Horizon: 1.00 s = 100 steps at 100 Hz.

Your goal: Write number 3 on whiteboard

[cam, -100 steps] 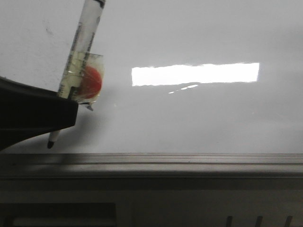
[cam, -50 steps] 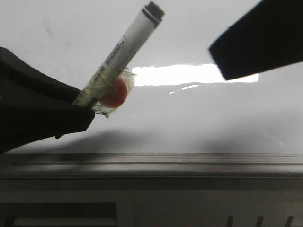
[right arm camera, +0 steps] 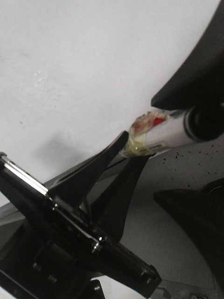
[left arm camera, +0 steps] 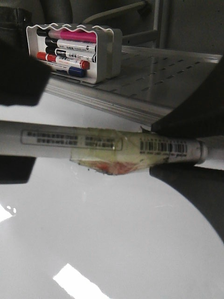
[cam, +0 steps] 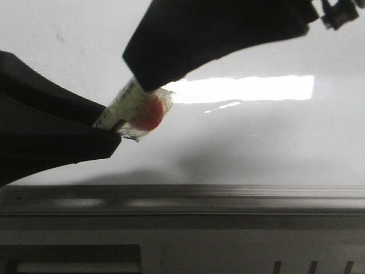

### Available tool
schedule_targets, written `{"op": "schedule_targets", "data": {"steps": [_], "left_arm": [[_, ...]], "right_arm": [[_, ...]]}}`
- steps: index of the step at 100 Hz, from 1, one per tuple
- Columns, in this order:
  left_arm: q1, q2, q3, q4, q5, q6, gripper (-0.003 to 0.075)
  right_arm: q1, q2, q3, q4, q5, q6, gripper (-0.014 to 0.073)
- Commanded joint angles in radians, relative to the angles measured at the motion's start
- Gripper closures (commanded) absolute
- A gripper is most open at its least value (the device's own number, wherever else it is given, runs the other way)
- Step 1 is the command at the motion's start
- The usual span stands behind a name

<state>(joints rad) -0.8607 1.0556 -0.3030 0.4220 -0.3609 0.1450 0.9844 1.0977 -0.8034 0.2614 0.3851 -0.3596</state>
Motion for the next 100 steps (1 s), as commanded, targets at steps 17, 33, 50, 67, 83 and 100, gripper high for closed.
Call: {"op": "schedule_targets", "data": {"steps": [17, 33, 50, 67, 83, 100], "left_arm": [[-0.004, -0.015, -0.024, -0.009, -0.089, 0.0, 0.074], [-0.004, -0.015, -0.024, -0.011, -0.11, 0.0, 0.0738], [-0.004, -0.016, -0.024, -0.016, -0.156, 0.0, 0.0584], [-0.004, -0.072, -0.024, -0.137, -0.166, 0.0, 0.0302], [-0.004, -0.195, -0.024, -0.271, -0.036, 0.0, 0.0269], [-0.004, -0.345, -0.024, -0.292, 0.063, 0.0, 0.0269]], "right_arm": [[0.003, -0.006, -0.037, -0.003, -0.1, -0.016, 0.0524], [0.003, 0.002, -0.037, -0.019, -0.08, -0.016, 0.0659], [0.003, 0.002, -0.037, -0.02, -0.08, -0.016, 0.0659], [0.003, 0.002, -0.048, -0.02, -0.077, -0.016, 0.0659], [-0.027, 0.002, -0.12, -0.023, 0.003, -0.016, 0.0659], [-0.064, 0.004, -0.214, -0.067, 0.048, -0.016, 0.0659]]}}
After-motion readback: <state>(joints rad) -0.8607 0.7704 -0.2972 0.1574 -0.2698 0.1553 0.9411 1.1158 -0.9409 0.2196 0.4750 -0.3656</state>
